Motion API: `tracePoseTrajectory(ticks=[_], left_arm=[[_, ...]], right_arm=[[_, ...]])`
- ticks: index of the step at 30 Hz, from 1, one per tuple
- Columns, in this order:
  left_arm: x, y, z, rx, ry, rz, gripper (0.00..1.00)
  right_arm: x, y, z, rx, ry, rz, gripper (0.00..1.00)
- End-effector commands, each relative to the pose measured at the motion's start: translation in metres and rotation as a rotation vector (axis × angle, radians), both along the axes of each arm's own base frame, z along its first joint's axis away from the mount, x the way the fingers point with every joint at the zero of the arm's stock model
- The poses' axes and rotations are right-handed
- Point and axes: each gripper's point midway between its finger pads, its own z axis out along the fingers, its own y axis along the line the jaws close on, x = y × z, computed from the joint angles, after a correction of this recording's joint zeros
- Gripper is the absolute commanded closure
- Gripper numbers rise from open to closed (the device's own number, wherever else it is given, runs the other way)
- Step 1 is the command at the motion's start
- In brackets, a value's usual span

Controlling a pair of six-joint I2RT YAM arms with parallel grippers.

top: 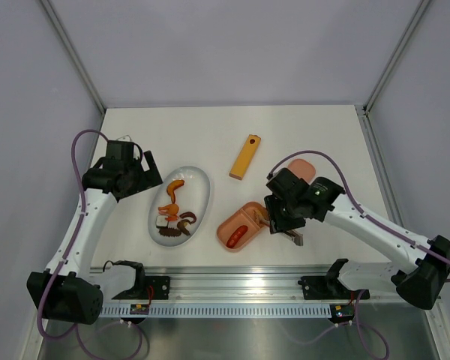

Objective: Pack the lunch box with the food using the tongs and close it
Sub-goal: Place the fake food in the packing box, then adjust the fake food on the plate.

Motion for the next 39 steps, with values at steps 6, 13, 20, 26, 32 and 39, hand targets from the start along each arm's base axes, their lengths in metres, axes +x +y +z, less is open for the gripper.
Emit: tracePoseTrajectory(ticks=[6, 13, 20, 26, 32, 39], left_arm=[[0.015, -0.002, 0.017, -0.014, -0.074, 0.0, 0.01], [0.011, 0.004, 0.019, 0.009, -0.077, 0.015, 0.01], [0.008, 0.01, 0.024, 0.031, -0.092, 0.042, 0.01], [0.006, 0.011, 0.041, 0.003, -0.187, 0.081, 0.01], [0.003, 0.013, 0.042, 0.009, -0.184, 0.089, 0.01], [0.004, 0.015, 0.042, 0.008, -0.203, 0.106, 0.01]], right_arm=[[0.019, 0.018, 0.036, 0.076, -0.083, 0.011, 0.67], [0.042, 0.055, 0.058, 0.154, -0.131, 0.06, 0.67], [0.052, 0.108, 0.059, 0.174, -0.131, 0.195, 0.66], [0.057, 0.157, 0.06, 0.158, -0.117, 0.325, 0.63], [0.052, 0.189, 0.052, 0.17, -0.091, 0.409, 0.62], [0.041, 0.2, 0.032, 0.127, -0.06, 0.473, 0.6]])
